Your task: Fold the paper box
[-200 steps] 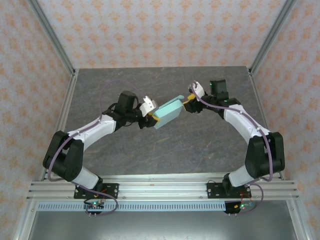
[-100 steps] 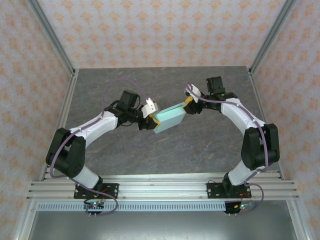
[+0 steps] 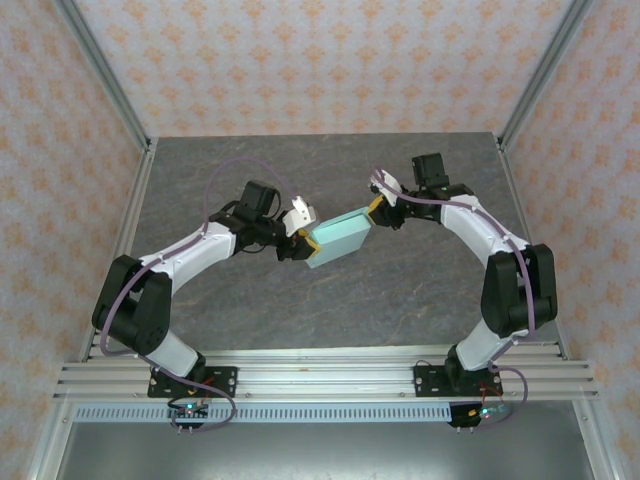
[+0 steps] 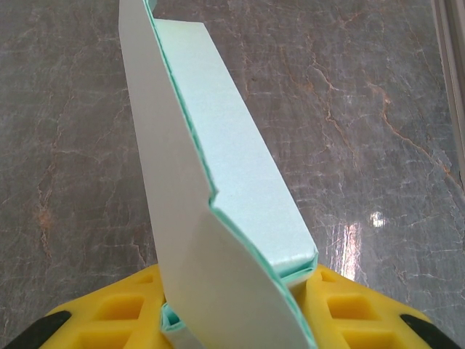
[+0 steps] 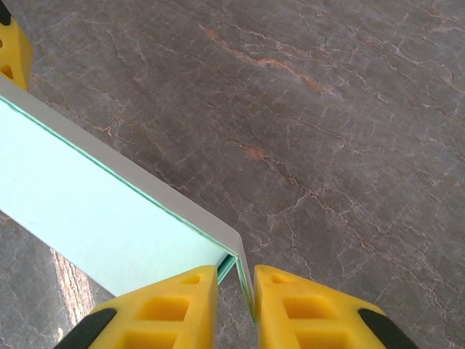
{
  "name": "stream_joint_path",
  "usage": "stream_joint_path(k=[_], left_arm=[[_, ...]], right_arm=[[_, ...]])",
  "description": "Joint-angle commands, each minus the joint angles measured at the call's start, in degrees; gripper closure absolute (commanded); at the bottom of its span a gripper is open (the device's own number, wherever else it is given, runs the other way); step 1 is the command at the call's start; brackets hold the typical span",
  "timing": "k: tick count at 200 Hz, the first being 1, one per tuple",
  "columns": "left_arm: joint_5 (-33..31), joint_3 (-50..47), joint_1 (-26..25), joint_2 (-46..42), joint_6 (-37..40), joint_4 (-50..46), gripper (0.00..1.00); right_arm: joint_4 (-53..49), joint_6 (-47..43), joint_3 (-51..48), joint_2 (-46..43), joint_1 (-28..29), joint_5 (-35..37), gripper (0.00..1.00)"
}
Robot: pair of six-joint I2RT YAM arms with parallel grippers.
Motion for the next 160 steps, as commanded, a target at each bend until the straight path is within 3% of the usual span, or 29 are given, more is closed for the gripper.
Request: stream_joint_path(k=[1,78,130,160], left_arm=[[1.33,1.46,0.52,0.07,0.88,0.36,0.68],[1.02,1.68,0.57,0.15,0.83,0.19,0.69],[-0.96,1.95,0.51,0.15,-0.98,0.88,0.69],[-6.85,2.02,-0.30,0.15,-1.46,1.27,0.69]], right_arm=[[1.06,-0.04,1.50,1.23,-0.11,-0.07,0.78],[1.44,-0.25,2.84,2.92,-0.10,1.05,0.74],[-0.78,2.37,4.58,3.10,-0.05,-0.73,0.89],[-1.24,9.26,5.01,1.08,2.22,6.03,0.97]])
